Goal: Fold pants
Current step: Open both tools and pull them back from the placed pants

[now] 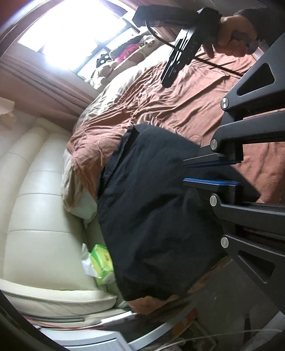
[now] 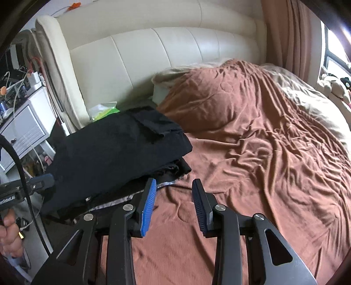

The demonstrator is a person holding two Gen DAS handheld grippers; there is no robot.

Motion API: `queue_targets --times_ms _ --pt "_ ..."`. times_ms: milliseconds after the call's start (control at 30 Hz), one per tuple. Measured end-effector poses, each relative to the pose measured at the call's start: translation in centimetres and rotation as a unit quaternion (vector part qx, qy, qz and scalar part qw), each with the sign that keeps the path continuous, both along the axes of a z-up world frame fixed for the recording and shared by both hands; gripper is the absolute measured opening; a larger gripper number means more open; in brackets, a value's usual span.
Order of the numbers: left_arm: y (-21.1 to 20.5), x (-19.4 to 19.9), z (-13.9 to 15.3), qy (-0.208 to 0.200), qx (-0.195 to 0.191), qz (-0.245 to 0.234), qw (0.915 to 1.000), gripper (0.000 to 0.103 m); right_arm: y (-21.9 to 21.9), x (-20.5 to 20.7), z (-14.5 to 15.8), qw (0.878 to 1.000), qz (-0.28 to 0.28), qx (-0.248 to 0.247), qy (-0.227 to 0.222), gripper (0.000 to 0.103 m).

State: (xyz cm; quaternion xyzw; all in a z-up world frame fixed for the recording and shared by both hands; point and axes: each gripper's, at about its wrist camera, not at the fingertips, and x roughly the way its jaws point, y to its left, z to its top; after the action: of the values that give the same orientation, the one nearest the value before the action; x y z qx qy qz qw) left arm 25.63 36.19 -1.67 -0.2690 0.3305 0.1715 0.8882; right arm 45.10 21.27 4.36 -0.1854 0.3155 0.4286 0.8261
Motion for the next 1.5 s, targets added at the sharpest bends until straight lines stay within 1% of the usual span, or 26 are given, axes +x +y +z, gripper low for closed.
queue_targets --times_ms 33,67,133,200,233,267,300,333,400,433,467,500,533,600,700,800,967,1067,1333,1500 --pt "-0.5 -0.3 0.5 0.000 0.005 -0.001 1.0000 0.011 -0.7 -0.4 0.5 1.000 -0.003 0.001 -0.004 0.054" --pt "-0.8 -0.5 0.9 0.000 0.010 -0.002 0.9999 0.012 -1.6 -1.0 1.2 1.000 -0.008 0.005 -0.011 0.064" --pt "-1.5 -0.9 1.8 -0.003 0.020 -0.004 0.9998 0.024 -3.2 -2.2 2.2 1.000 -0.015 0.014 -0.022 0.070" --pt "-2.6 -1.5 2.9 -0.011 0.036 -0.006 0.9993 0.054 -4.6 -3.0 3.1 0.999 -0.021 0.021 -0.028 0.076" --pt "-3.1 -1.8 3.5 -0.017 0.045 -0.007 0.9988 0.060 -5.4 -3.5 3.6 0.999 -0.024 0.024 -0.031 0.081" --pt "-4.0 -2.2 4.3 -0.026 0.059 -0.011 0.9979 0.070 -6.3 -4.1 4.0 0.999 -0.027 0.030 -0.036 0.083" --pt "-4.6 -2.5 4.8 -0.030 0.068 -0.013 0.9972 0.076 -7.0 -4.7 4.4 0.998 -0.028 0.034 -0.039 0.084" --pt "-5.2 -2.8 5.3 -0.033 0.076 -0.016 0.9964 0.078 -7.7 -5.2 4.8 0.998 -0.030 0.037 -0.043 0.085" --pt "-6.6 -3.2 6.3 -0.037 0.094 -0.024 0.9946 0.083 -9.2 -6.4 5.5 0.997 -0.032 0.042 -0.049 0.091" --pt "-7.2 -3.4 6.7 -0.039 0.100 -0.028 0.9938 0.085 -10.0 -7.1 5.9 0.997 -0.033 0.044 -0.052 0.098" --pt "-8.1 -3.7 7.3 -0.043 0.109 -0.033 0.9926 0.090 -10.6 -7.6 6.3 0.997 -0.035 0.047 -0.056 0.103" --pt "-8.6 -4.0 7.7 -0.048 0.112 -0.037 0.9919 0.098 -11.5 -8.3 6.7 0.996 -0.037 0.051 -0.061 0.103" --pt "-9.3 -4.3 8.1 -0.056 0.115 -0.040 0.9909 0.102 -12.2 -9.0 7.1 0.996 -0.039 0.054 -0.064 0.103" --pt "-10.5 -4.9 8.9 -0.062 0.128 -0.040 0.9891 0.103 -13.8 -10.0 7.7 0.995 -0.041 0.059 -0.069 0.103" --pt "-12.1 -5.5 9.9 -0.068 0.134 -0.053 0.9873 0.103 -15.9 -11.4 8.4 0.994 -0.044 0.066 -0.078 0.103" --pt "-13.8 -6.2 10.7 -0.069 0.145 -0.058 0.9853 0.103 -18.1 -12.9 9.1 0.993 -0.046 0.078 -0.078 0.103" --pt "-16.5 -7.5 11.5 -0.074 0.152 -0.074 0.9828 0.103 -22.0 -15.1 10.0 0.992 -0.047 0.095 -0.070 0.103" --pt "-18.0 -8.4 11.7 -0.082 0.161 -0.079 0.9805 0.103 -24.2 -16.2 10.5 0.991 -0.048 0.104 -0.067 0.103" --pt "-21.5 -10.3 11.5 -0.090 0.159 -0.100 0.9780 0.103 -29.9 -19.7 11.4 0.989 -0.057 0.121 -0.070 0.103" --pt "-23.9 -11.9 11.5 -0.097 0.166 -0.113 0.9749 0.103 -33.0 -22.5 11.0 0.986 -0.084 0.121 -0.078 0.103"
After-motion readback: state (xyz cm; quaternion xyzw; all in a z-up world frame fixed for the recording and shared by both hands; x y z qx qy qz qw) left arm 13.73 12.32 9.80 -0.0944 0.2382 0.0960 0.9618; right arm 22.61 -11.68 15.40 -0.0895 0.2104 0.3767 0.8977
